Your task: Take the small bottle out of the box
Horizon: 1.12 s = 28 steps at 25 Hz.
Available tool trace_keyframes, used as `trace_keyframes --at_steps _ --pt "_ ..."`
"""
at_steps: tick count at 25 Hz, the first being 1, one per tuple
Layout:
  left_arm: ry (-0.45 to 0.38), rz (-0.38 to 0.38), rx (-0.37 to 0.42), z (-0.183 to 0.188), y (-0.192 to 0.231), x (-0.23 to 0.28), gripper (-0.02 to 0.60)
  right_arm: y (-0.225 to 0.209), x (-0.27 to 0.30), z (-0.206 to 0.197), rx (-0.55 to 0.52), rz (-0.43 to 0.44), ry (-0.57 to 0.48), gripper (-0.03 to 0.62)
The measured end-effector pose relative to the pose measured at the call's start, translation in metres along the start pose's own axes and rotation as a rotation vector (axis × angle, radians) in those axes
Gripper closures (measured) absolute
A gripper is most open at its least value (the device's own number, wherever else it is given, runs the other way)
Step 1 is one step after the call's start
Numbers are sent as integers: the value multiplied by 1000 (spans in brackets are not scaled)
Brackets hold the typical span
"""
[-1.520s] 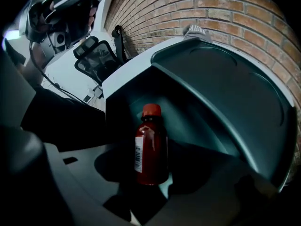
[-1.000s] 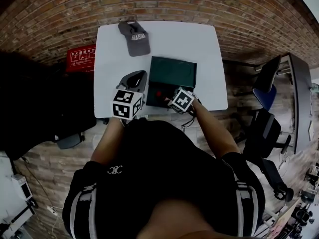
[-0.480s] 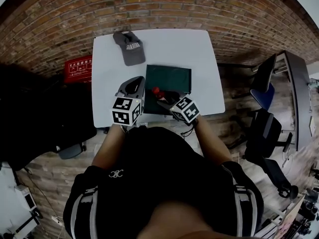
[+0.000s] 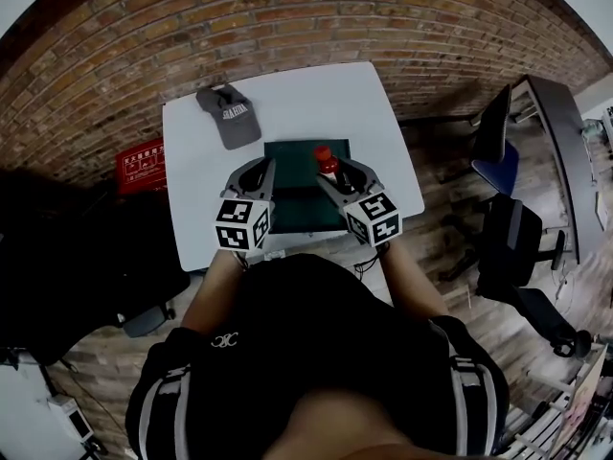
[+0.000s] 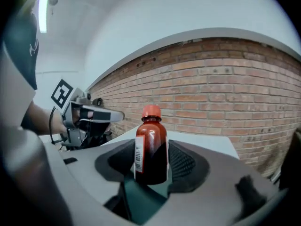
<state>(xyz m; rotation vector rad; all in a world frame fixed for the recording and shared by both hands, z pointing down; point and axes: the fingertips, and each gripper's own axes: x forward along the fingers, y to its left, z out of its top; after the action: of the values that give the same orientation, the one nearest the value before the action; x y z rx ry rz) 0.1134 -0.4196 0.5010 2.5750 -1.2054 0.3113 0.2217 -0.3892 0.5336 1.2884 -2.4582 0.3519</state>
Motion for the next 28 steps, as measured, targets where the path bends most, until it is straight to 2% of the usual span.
trace_keyframes --at_steps 3,9,14,20,28 --pt "-6 -10 3 5 -2 4 569 -27 -17 10 35 -128 -67 379" --pt "-33 -29 16 18 -14 12 569 -56 -54 39 87 -298 -236 379" --pt "-68 -48 26 31 -23 18 569 -79 -76 52 112 -470 -303 378" --pt "-70 -33 43 41 -22 22 569 -78 -78 49 120 -508 -308 378" --pt "-68 -31 53 41 -21 21 569 -72 -71 54 105 -504 -312 378"
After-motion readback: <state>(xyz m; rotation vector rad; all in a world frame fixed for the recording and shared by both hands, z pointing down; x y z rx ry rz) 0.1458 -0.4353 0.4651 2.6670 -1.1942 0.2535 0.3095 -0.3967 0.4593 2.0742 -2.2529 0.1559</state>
